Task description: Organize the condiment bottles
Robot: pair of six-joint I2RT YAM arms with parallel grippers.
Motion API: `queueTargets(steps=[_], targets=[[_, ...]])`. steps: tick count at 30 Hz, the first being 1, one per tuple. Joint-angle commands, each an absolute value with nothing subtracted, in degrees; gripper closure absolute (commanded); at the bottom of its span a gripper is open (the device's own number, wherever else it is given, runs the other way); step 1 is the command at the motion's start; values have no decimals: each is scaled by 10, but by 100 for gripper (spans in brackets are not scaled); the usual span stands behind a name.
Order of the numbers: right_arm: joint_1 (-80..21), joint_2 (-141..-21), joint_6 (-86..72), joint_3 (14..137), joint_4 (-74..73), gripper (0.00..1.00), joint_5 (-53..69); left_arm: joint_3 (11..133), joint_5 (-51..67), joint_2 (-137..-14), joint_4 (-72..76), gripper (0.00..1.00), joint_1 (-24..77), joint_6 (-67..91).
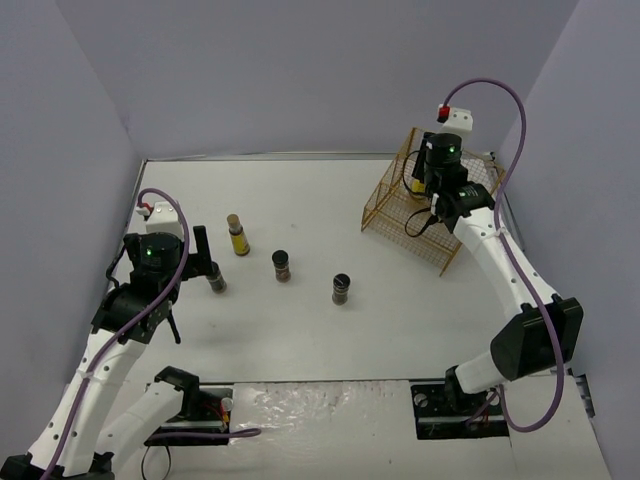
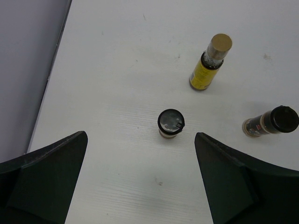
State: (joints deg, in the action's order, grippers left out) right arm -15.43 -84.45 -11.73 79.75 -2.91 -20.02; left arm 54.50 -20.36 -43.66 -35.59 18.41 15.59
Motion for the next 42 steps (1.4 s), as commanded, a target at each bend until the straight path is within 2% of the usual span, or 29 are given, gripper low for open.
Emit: queueTargets(steps=[1, 21, 30, 32, 39, 42], targets=[[-138, -849, -131, 810, 74, 100, -237, 557, -202, -434, -320, 3, 188, 150], [-122, -971, -186, 777, 120, 100, -234, 557, -200, -439, -319, 3, 188, 150], [-123, -1010, -209, 772, 125, 92, -247, 556, -198, -442, -319, 3, 187, 149], [-123, -1012, -217, 767, 124, 85, -245, 557, -197, -443, -320, 3, 187, 149], [-125, -1003, -229, 770, 102, 40, -236, 556, -183, -457, -316, 3, 187, 152], [-124, -980, -229, 770, 89, 30, -224, 561, -154, -484, -317, 3, 186, 161]])
